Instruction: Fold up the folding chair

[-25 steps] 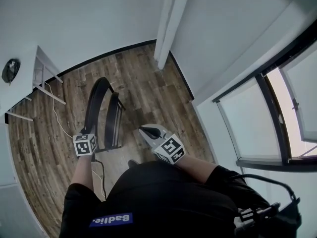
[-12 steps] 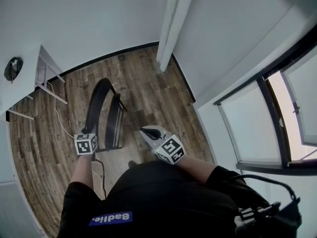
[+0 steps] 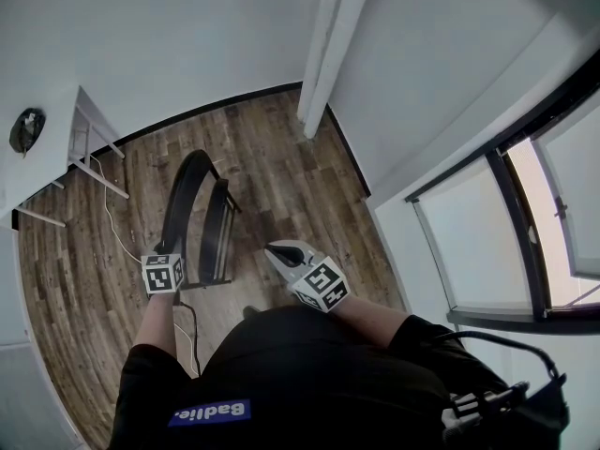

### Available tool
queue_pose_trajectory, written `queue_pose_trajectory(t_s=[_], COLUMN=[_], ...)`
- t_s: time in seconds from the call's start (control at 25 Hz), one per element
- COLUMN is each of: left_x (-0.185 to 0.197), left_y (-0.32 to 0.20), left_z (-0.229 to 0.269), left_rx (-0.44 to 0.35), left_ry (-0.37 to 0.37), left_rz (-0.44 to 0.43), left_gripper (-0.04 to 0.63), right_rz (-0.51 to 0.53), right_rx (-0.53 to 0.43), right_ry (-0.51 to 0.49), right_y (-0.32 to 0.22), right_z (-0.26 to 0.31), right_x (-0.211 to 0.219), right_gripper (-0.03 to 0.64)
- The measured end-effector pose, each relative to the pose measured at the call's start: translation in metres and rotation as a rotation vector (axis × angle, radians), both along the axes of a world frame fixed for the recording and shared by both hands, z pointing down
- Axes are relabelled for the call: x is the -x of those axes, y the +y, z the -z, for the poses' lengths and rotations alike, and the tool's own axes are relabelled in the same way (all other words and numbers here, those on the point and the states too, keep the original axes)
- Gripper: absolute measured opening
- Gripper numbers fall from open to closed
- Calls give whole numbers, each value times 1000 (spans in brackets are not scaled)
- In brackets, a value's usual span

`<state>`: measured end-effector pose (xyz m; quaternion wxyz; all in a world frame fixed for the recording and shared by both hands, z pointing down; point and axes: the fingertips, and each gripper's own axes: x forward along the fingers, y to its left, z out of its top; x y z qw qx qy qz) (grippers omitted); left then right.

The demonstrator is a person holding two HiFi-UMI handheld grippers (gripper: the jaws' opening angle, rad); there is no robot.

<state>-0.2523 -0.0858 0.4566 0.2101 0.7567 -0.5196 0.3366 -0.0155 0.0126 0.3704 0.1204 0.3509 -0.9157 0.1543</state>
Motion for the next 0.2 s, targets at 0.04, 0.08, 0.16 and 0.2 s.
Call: queue_pose_trajectory(t_s=[0.04, 0.08, 0.16, 0.2], left_x=[0, -1, -3, -4], left_y=[1, 1, 3, 3], left_z=[0, 0, 0, 0], left_rx=[0, 0, -1, -1], left_ry=[-1, -1, -2, -3], left_rz=[0, 0, 0, 0], left_gripper=[67, 67, 67, 67], right_rz=[-1, -1, -3, -5], right_rx=[2, 4, 8, 10], right_ry=[0, 1, 4, 5], right_y=[0, 1, 2, 2], right_z=[-1, -1, -2, -3], right_x=[0, -1, -2, -3], right_gripper=[2, 2, 2, 2])
